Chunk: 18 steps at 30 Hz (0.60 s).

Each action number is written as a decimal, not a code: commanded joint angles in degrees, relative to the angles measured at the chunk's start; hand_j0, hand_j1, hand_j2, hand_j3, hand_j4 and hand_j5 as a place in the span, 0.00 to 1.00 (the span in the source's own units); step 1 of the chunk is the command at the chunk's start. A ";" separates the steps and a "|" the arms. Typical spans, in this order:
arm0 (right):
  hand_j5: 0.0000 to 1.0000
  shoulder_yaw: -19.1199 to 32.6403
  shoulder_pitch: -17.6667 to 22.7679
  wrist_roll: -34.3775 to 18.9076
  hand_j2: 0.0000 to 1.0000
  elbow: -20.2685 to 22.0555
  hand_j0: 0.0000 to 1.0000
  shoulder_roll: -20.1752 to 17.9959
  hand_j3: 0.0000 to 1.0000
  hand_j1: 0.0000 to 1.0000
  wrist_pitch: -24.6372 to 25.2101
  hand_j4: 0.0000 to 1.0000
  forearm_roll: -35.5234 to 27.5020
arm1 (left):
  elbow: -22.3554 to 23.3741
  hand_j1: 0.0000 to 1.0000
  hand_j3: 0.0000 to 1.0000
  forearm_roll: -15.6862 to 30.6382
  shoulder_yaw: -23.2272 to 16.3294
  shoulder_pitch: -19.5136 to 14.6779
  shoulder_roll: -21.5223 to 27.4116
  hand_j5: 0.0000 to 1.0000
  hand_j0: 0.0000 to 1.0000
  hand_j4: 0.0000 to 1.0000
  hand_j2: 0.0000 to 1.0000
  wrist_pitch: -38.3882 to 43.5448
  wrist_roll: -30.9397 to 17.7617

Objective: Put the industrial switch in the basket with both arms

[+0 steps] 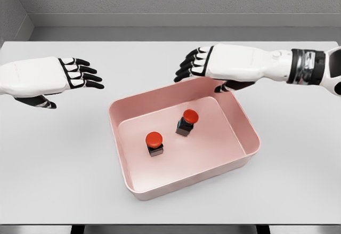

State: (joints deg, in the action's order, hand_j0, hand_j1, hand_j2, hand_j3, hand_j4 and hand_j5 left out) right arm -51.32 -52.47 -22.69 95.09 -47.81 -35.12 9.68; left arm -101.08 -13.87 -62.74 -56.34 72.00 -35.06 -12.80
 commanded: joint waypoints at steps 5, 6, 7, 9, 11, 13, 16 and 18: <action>1.00 2.37 0.44 0.19 1.00 -0.34 1.00 -7.03 1.00 1.00 0.12 1.00 -0.37 | 0.00 1.00 1.00 0.33 0.08 0.00 0.16 1.00 1.00 1.00 1.00 0.06 0.14; 1.00 2.54 0.53 0.28 1.00 -0.52 1.00 -8.53 1.00 1.00 0.12 1.00 -0.37 | 0.00 1.00 1.00 0.33 0.08 0.00 0.07 1.00 1.00 1.00 1.00 0.06 0.23; 1.00 3.51 0.79 0.28 1.00 -0.60 1.00 -8.97 1.00 1.00 0.12 1.00 -0.37 | 0.00 1.00 1.00 0.33 0.08 0.00 0.16 1.00 1.00 1.00 1.00 0.06 0.23; 1.00 3.69 0.97 0.28 1.00 -0.96 1.00 -11.08 1.00 1.00 0.12 1.00 -0.37 | 0.00 1.00 1.00 0.33 0.08 0.09 0.16 1.00 1.00 1.00 1.00 0.06 0.23; 1.00 4.04 1.58 0.28 1.00 -1.05 1.00 -13.27 1.00 1.00 0.12 1.00 -0.37 | 0.00 1.00 1.00 0.33 0.08 -0.09 0.16 1.00 1.00 1.00 1.00 0.06 0.05; 1.00 6.15 3.51 0.19 1.00 -1.40 1.00 -13.54 1.00 1.00 0.12 1.00 -0.37 | 0.00 1.00 1.00 0.33 0.08 0.09 0.16 1.00 1.00 1.00 1.00 0.06 0.05; 1.00 6.41 3.96 0.28 1.00 -1.40 1.00 -14.15 1.00 1.00 0.12 1.00 -0.37 | 0.00 1.00 1.00 0.33 0.08 0.17 -0.02 1.00 1.00 1.00 1.00 0.06 0.32; 1.00 6.32 3.96 0.28 1.00 -1.40 1.00 -14.15 1.00 1.00 0.12 1.00 -0.37 | 0.00 1.00 1.00 0.33 0.16 0.09 0.07 1.00 1.00 1.00 1.00 0.06 0.32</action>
